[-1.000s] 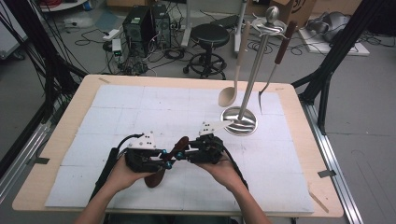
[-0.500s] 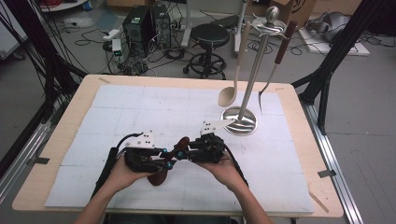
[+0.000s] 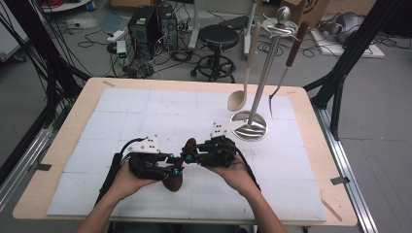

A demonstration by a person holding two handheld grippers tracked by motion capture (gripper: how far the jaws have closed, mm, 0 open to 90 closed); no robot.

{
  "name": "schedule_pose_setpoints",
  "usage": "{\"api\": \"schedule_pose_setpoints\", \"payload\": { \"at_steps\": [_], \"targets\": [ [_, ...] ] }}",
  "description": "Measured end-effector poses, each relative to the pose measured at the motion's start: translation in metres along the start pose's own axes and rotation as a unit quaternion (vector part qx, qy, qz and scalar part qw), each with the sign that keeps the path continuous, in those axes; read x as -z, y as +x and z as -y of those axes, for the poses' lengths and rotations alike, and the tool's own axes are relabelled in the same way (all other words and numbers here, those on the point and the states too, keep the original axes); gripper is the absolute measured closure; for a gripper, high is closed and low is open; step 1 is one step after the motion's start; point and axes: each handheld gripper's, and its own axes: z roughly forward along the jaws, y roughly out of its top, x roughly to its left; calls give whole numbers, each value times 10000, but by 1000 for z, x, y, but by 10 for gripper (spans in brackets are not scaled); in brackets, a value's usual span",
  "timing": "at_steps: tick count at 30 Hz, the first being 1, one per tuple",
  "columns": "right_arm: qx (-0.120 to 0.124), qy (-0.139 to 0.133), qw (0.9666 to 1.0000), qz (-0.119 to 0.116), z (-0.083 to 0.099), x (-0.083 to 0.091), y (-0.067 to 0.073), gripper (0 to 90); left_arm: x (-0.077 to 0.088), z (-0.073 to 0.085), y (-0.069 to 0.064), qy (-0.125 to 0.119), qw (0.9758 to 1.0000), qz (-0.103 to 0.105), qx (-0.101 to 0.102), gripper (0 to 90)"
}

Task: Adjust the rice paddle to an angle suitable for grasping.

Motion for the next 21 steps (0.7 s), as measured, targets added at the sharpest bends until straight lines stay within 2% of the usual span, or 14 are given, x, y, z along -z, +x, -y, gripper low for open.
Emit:
{"api": "schedule_pose_setpoints", "payload": {
  "at_steps": [4,12,21],
  "targets": [
    [69,-70,10000,-2,-5,2,1,761,2,0,0,54,10000,-29,-32,590],
    [156,-51,9999,-4,-10,1,4,766,-1,0,-1,83,9999,55,-61,566],
    [297,1,9995,-51,-11,-6,7,766,-2,1,-2,156,9998,98,-109,649]
  ]
}}
